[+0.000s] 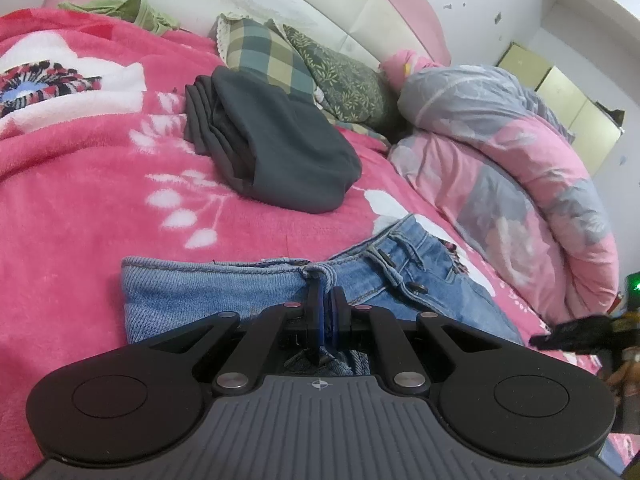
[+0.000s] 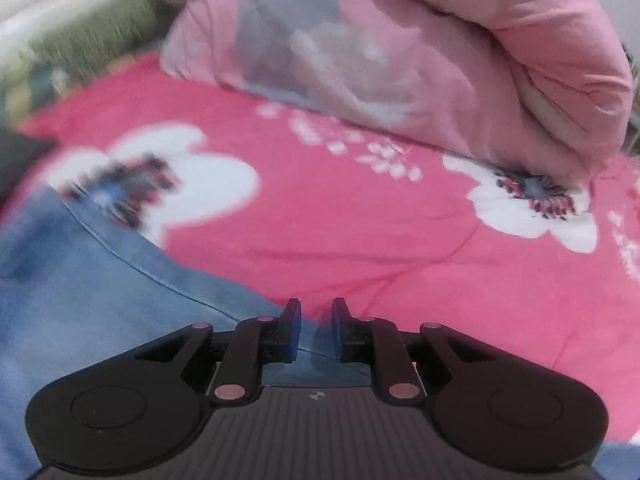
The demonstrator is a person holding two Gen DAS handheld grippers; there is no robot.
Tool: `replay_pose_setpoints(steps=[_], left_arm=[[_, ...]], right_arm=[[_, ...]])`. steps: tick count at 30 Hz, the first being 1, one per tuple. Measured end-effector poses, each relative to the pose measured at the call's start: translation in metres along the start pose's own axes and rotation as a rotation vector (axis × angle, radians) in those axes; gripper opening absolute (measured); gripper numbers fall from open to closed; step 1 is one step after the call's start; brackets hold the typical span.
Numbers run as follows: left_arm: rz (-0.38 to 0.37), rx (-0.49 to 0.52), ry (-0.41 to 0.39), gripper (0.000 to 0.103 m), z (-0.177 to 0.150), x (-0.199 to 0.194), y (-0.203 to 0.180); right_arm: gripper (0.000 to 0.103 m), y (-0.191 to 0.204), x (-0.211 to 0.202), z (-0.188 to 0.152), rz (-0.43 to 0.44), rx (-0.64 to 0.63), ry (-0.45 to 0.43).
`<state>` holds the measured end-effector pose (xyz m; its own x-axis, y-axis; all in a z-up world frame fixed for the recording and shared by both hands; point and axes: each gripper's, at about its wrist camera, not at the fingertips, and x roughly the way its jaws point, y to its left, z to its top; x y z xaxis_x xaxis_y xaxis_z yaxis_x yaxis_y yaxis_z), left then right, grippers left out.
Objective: Fold clothes
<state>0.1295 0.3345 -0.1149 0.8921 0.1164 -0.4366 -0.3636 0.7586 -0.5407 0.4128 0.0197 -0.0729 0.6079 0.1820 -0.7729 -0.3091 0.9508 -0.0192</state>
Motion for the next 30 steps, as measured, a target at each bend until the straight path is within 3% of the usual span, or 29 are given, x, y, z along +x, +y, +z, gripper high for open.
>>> replay_pose_setpoints(steps=[4, 6, 8, 10, 13, 15, 18, 21, 26, 30], left_arm=[[-0.007, -0.011, 0.001, 0.008, 0.001, 0.000, 0.002], [-0.012, -0.015, 0.001, 0.008, 0.001, 0.000, 0.003], [-0.015, -0.017, 0.000, 0.008, 0.001, 0.000, 0.003], [-0.017, -0.019, 0.000, 0.008, 0.000, 0.000, 0.004], [-0.021, -0.025, 0.001, 0.008, 0.001, 0.001, 0.005], [-0.025, -0.030, 0.002, 0.008, 0.001, 0.001, 0.006], [-0.032, -0.039, 0.003, 0.008, 0.002, 0.001, 0.008], [-0.033, -0.039, 0.001, 0.008, 0.002, 0.001, 0.008], [-0.046, -0.044, 0.002, 0.008, 0.002, 0.002, 0.009], [-0.056, -0.058, 0.001, 0.008, 0.003, 0.002, 0.011]], right_arm=[[0.017, 0.020, -0.012, 0.001, 0.226, 0.018, 0.023], [0.017, 0.046, 0.016, -0.002, 0.203, -0.025, 0.090], [0.014, 0.058, 0.043, 0.004, 0.139, -0.044, 0.051], [0.015, 0.055, 0.048, 0.021, 0.106, 0.036, 0.015], [0.016, 0.048, 0.049, 0.037, 0.070, 0.118, 0.046], [0.017, 0.057, 0.028, 0.038, 0.123, 0.098, 0.003], [0.017, 0.085, 0.009, 0.037, 0.280, 0.067, -0.027], [0.017, 0.123, 0.026, 0.045, 0.426, 0.069, 0.017], [0.010, 0.164, 0.075, 0.040, 0.372, 0.051, 0.023], [0.013, 0.147, 0.056, 0.042, 0.388, 0.171, 0.070]])
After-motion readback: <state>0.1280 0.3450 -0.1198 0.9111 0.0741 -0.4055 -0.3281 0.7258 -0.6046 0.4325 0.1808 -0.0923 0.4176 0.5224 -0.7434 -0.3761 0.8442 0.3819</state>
